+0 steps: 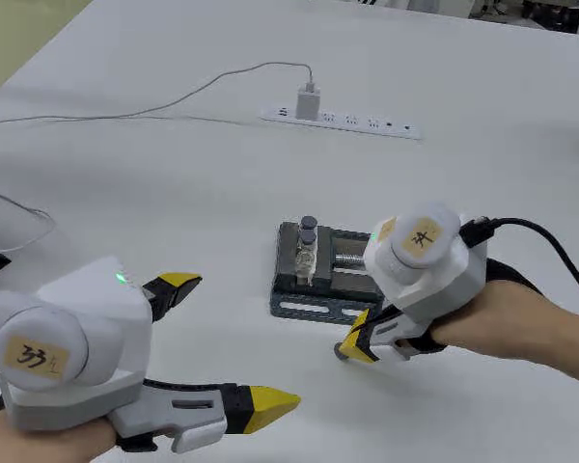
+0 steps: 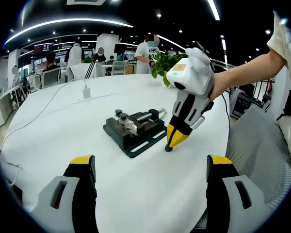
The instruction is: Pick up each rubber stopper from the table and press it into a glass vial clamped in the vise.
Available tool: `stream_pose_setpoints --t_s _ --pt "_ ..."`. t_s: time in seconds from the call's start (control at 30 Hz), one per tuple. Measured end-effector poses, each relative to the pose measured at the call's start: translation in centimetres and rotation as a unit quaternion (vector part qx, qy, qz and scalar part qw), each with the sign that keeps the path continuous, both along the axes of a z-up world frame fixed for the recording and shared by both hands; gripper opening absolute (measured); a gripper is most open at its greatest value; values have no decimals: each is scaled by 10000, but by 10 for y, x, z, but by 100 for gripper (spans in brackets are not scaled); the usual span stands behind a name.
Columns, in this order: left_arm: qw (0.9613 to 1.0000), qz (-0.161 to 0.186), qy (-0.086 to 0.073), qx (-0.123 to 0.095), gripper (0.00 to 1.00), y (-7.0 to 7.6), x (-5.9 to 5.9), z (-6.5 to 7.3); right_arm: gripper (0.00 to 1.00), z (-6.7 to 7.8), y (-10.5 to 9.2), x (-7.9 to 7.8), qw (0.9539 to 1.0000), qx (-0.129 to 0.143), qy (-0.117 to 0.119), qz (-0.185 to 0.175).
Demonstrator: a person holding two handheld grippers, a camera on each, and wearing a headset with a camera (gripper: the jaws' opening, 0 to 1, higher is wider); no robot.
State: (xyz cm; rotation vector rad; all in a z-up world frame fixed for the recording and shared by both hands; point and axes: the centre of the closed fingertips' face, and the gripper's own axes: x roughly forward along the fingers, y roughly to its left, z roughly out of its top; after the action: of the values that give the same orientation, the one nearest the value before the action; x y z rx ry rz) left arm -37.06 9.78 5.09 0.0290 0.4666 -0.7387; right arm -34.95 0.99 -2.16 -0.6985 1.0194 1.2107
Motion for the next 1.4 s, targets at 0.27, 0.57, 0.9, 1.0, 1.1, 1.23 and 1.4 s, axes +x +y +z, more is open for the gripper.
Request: stream_pose_setpoints --t_s 0.27,0.57,0.9,1.0,1.1,1.23,1.4 --pt "10000 2 13 -19 94 -2 -1 -2 0 0 -3 2 9990 -73 -8 -451" --pt "10000 7 -4 -23 94 -2 -2 -1 0 1 -6 1 9955 172 299 -882" --pt "10000 -15 -10 -15 94 -3 -2 0 0 11 -8 8 9834 690 642 -1554" --pt "10000 -45 -38 -25 93 -5 -2 1 0 22 -4 10 9674 1169 1017 -2004" --pt "9999 -77 -85 -38 92 -7 -1 4 0 36 -1 14 9444 1686 1404 -2451" --pt "9998 -129 -149 -82 88 -11 1 8 0 59 4 17 9062 2398 1910 -2912" --pt "9992 -180 -302 -165 83 -16 6 17 0 88 7 17 8533 3110 2473 -3377"
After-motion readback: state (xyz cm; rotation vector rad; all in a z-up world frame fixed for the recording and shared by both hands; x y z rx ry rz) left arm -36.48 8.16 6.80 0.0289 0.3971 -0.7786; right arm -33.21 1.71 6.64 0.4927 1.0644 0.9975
